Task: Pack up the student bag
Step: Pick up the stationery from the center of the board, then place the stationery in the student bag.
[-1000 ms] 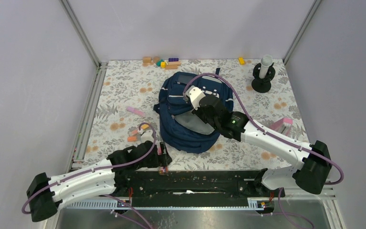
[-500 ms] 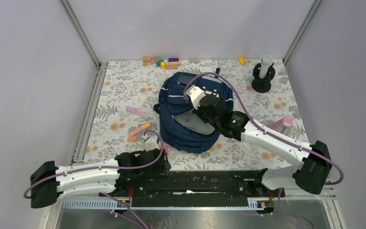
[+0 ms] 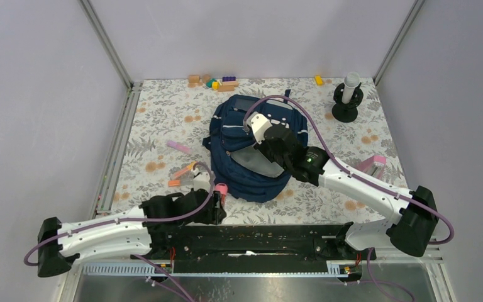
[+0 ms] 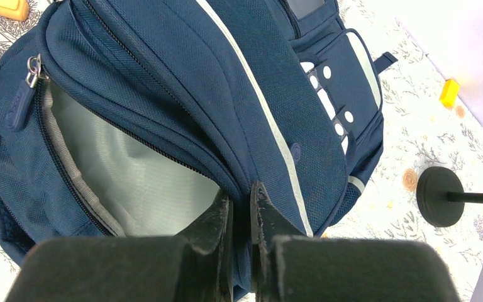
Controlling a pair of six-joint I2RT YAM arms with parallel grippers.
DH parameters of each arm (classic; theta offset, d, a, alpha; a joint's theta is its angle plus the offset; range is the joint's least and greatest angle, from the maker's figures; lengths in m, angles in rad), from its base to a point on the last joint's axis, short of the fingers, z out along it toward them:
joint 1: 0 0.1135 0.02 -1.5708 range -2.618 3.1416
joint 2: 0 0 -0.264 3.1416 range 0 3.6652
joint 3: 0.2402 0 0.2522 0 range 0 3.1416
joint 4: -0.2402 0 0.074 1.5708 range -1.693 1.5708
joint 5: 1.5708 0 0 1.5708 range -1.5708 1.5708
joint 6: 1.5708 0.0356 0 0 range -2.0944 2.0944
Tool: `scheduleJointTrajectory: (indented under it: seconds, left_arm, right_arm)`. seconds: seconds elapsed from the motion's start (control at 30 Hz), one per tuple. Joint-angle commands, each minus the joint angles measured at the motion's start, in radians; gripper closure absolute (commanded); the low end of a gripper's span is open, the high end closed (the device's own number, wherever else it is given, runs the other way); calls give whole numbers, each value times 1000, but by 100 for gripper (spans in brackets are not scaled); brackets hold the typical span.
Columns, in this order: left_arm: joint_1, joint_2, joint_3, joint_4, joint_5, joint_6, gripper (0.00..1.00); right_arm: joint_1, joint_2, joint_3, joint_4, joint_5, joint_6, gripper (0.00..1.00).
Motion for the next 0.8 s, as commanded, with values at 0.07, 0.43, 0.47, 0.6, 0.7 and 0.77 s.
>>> scheduleJointTrajectory:
  seconds: [0.07,0.43,0.47,0.6,0.7,0.77]
  left_arm:
    - [-3,16,254,-3,131,244,98]
    - [157,260,389,295,404,227,96]
    - [178,284,401,313,406,221,96]
    - [267,347,396,459,434,150,96]
    - [316,394,399,545,415,127,96]
    - [333,428,410,575,386,129,97]
  right_arm:
    - [-22,-75,32,92,65,36,100]
    - [-22,-100,45,66,27,77,100]
    - [-22,-105,43,65,22,84,100]
    - [-22,-119,35,61,24,97,100]
    - [-22,-125,27,62,22,106,100]
    - [-23,-126,23,61,18,113,100]
